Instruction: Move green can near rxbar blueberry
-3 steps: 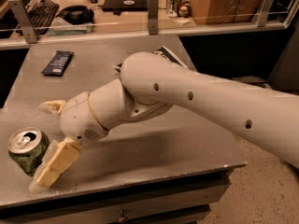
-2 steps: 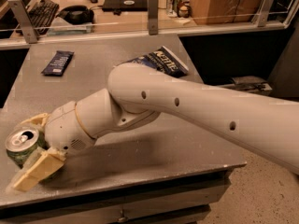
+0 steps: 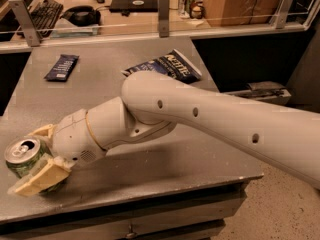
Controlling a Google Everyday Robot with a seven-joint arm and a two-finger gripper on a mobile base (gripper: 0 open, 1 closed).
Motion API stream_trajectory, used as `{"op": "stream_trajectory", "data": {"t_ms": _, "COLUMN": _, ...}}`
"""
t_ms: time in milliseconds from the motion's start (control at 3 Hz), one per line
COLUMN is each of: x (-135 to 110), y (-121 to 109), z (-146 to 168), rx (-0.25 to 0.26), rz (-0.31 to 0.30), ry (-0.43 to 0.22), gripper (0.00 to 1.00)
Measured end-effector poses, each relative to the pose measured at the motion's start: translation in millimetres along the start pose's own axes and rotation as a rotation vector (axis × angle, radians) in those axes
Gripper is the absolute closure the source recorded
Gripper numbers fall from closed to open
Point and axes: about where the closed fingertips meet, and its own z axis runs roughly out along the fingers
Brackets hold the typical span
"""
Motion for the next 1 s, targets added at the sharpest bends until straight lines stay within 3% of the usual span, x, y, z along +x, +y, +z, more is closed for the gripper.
{"op": "stream_trajectory", "data": {"t_ms": 333, "x": -6, "y": -21, "z": -44, "rx": 0.094, "rz": -0.033, "ry": 0.026, "gripper": 0.95}}
{"op": "stream_trajectory", "data": {"t_ms": 667, "x": -29, "y": -56, "z": -121, "rx": 0.262, "rz": -0.058, "ry": 0.051, "gripper": 1.0}}
{"op": "stream_trajectory", "data": {"t_ms": 1000, "x": -29, "y": -56, "z": -121, "rx": 0.261, "rz": -0.059, "ry": 0.051, "gripper": 1.0}}
